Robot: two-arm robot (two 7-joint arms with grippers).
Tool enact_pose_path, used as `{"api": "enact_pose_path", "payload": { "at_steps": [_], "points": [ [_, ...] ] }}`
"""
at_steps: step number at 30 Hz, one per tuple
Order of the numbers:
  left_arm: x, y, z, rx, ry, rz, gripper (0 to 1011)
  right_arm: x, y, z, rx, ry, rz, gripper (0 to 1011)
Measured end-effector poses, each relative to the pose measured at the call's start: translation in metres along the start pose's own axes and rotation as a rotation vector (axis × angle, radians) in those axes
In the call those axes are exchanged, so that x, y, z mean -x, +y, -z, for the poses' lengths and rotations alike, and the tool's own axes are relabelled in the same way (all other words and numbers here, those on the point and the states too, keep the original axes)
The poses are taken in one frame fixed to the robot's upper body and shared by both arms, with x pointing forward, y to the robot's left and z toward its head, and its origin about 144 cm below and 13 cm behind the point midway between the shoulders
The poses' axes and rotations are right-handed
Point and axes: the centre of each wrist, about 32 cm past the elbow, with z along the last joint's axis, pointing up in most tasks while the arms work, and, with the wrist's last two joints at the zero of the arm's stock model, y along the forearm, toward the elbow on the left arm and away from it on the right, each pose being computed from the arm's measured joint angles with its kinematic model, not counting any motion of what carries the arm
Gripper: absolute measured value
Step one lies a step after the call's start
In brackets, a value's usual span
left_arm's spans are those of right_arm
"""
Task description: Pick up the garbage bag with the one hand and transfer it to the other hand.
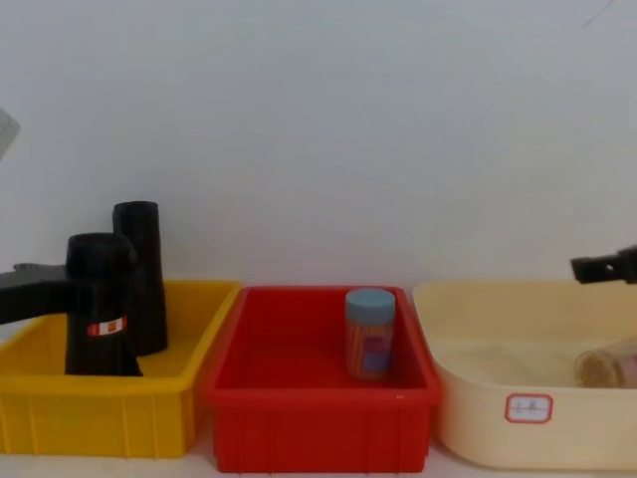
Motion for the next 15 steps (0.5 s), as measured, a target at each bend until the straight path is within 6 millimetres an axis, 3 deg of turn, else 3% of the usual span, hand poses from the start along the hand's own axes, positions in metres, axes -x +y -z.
{"api": "enact_pose_path", "payload": {
  "at_steps": [1, 7, 15],
  "points": [
    [0.000, 0.000, 0.000, 0.000, 0.000, 0.000, 400, -0.001, -0.001, 0.001, 0.005, 0.001, 0.009, 1001],
    [-0.001, 0.003, -0.010, 0.043, -0.018, 0.003, 400, -0.008, -0.004, 0.010, 0.036, 0.008, 0.064, 1001],
    [-0.004, 0.011, -0.039, 0.141, -0.041, 0.026, 400, -0.012, -0.007, 0.016, 0.057, 0.012, 0.099, 1000]
  ]
}}
